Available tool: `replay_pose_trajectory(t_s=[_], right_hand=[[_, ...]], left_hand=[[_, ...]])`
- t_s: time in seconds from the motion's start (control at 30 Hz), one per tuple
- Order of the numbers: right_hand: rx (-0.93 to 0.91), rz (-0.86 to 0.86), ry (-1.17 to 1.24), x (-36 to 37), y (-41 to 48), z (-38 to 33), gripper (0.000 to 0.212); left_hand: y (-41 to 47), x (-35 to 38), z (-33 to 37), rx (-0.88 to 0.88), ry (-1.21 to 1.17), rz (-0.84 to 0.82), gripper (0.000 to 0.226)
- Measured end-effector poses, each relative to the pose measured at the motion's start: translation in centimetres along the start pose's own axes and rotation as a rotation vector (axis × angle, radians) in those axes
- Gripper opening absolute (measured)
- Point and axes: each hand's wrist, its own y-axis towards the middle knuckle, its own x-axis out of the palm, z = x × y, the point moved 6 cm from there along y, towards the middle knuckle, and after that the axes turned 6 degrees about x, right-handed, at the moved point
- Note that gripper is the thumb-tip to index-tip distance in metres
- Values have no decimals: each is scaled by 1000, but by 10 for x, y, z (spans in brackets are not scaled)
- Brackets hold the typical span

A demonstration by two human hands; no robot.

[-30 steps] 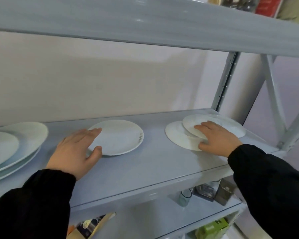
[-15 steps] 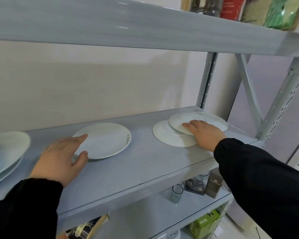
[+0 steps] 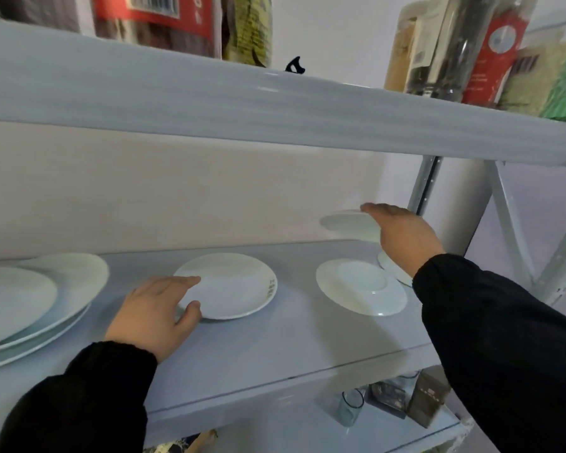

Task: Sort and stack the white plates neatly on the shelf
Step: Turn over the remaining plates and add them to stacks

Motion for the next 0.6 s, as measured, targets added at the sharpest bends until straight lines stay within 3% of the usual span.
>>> replay_pose_trajectory(t_s=[0.13, 0.37, 0.6], right_hand=[[103, 245, 373, -24, 10, -37, 54], [412, -40, 1001, 32, -1, -92, 43], [789, -351, 1367, 120, -27, -108, 43]], left_hand=[[1, 0, -1, -6, 1, -2, 60], [1, -1, 0, -2, 28, 10, 55], [1, -4, -1, -58, -4, 42, 53]])
